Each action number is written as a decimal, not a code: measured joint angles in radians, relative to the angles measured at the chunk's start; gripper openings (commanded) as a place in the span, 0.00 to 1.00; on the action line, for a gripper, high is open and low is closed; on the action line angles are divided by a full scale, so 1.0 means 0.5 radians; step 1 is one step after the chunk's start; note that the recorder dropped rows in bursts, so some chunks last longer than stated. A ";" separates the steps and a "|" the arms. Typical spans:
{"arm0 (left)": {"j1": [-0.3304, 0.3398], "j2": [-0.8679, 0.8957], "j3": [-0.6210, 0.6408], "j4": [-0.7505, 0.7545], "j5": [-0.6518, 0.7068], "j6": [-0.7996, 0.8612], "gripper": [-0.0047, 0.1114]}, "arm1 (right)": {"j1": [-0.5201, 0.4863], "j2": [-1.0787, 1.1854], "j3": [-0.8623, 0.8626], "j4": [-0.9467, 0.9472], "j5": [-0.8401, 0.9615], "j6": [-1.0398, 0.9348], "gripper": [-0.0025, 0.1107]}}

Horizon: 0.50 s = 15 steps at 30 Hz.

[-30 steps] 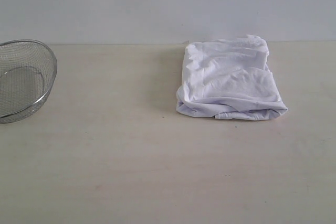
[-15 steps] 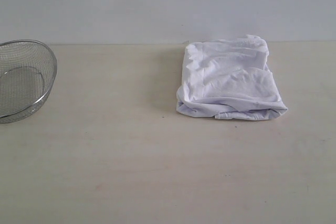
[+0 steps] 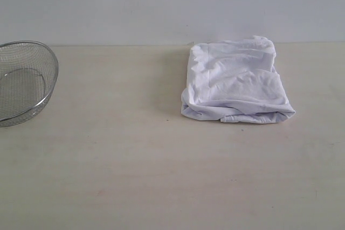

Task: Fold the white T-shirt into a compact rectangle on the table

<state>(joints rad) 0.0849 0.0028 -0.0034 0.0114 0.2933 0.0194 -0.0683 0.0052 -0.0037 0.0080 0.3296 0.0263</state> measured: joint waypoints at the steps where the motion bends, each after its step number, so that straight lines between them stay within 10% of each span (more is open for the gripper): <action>1: 0.000 0.000 0.000 0.000 0.000 0.005 0.08 | 0.000 0.000 0.000 0.000 0.000 0.000 0.02; 15: -0.053 0.000 0.000 0.000 0.005 0.006 0.08 | 0.000 0.000 0.000 0.000 0.000 0.000 0.02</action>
<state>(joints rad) 0.0585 0.0028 -0.0034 0.0114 0.2957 0.0222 -0.0683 0.0052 -0.0037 0.0080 0.3296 0.0263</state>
